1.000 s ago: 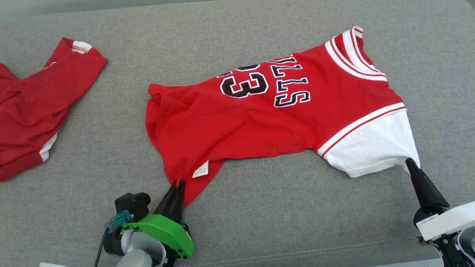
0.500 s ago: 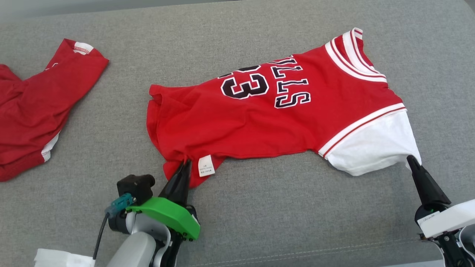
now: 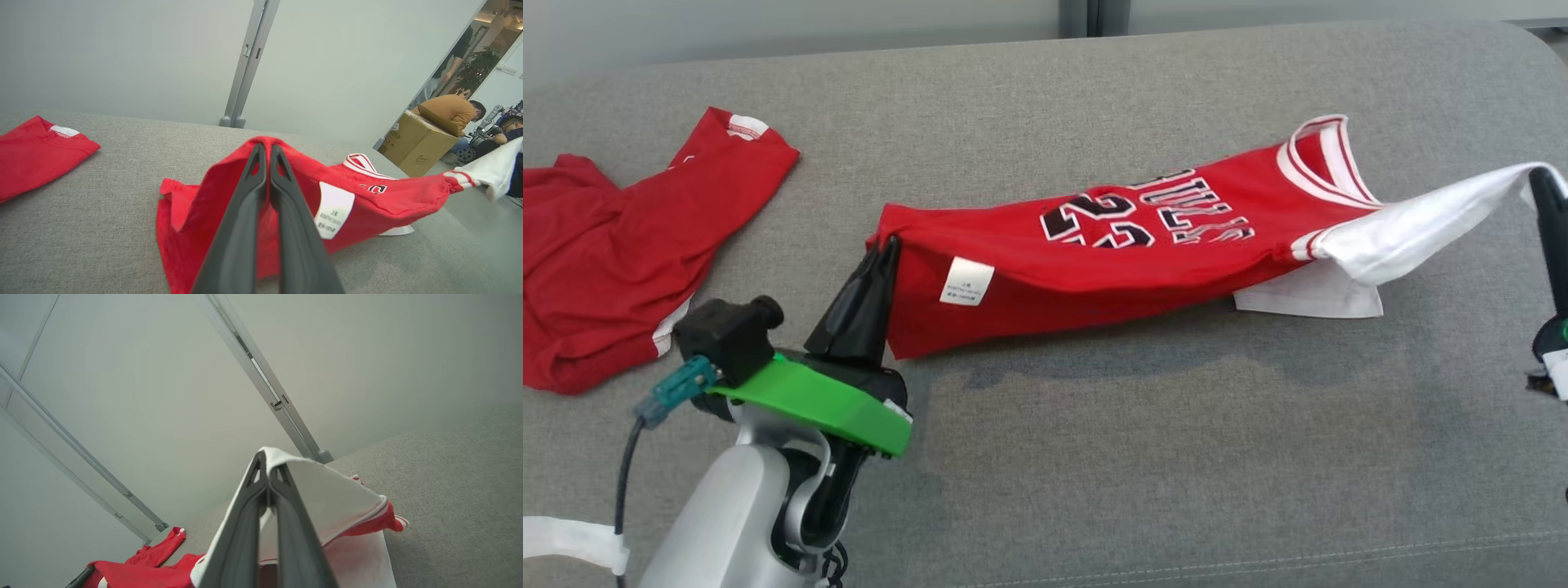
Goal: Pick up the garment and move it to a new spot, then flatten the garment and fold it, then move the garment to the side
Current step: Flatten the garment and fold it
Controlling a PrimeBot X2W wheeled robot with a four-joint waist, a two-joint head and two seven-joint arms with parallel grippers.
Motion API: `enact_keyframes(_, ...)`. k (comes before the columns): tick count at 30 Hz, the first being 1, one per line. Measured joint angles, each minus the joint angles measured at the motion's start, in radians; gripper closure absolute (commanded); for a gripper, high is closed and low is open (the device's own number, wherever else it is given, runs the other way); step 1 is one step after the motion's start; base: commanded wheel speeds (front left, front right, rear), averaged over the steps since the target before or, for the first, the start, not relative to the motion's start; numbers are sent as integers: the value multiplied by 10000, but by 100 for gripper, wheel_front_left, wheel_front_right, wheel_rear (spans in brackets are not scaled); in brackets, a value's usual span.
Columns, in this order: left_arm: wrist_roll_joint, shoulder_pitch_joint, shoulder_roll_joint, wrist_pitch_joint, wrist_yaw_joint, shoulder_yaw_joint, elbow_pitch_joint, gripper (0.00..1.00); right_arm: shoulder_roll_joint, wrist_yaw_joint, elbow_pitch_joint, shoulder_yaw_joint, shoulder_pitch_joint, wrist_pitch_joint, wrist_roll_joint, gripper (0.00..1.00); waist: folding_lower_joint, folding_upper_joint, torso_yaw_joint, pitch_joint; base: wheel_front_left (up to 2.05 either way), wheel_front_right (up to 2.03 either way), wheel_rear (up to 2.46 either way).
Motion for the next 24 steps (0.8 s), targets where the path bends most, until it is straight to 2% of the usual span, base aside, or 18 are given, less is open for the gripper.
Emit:
enact_keyframes(5, -499, 46, 165, 376, 6, 314, -1007, 100, -222, 0, -322, -581, -88, 0, 512, 100, 0, 0, 139, -134, 0, 0, 0)
enact_keyframes(10, -1218, 255, 192, 1139, 2, 314, -2098, 100, -255, -2, -759, -727, -177, 199, 863, 100, 0, 0, 184, -166, 0, 0, 0)
enact_keyframes(14, -1352, 286, 614, 2006, 6, 186, -2527, 100, -435, -61, -986, -740, -569, 537, 1097, 100, 0, 0, 191, -5, 0, 0, 0)
enact_keyframes(18, -1868, 266, 769, 2849, 109, 167, -2610, 100, -606, -598, -802, -826, -1017, 895, 1158, 100, 0, 0, 206, 253, 0, 0, 0)
enact_keyframes(24, -2669, -48, 545, 3889, 278, -119, -1475, 100, -656, -1546, 173, -740, -1165, 1327, 1147, 100, 0, 0, 279, 823, 0, 0, 0)
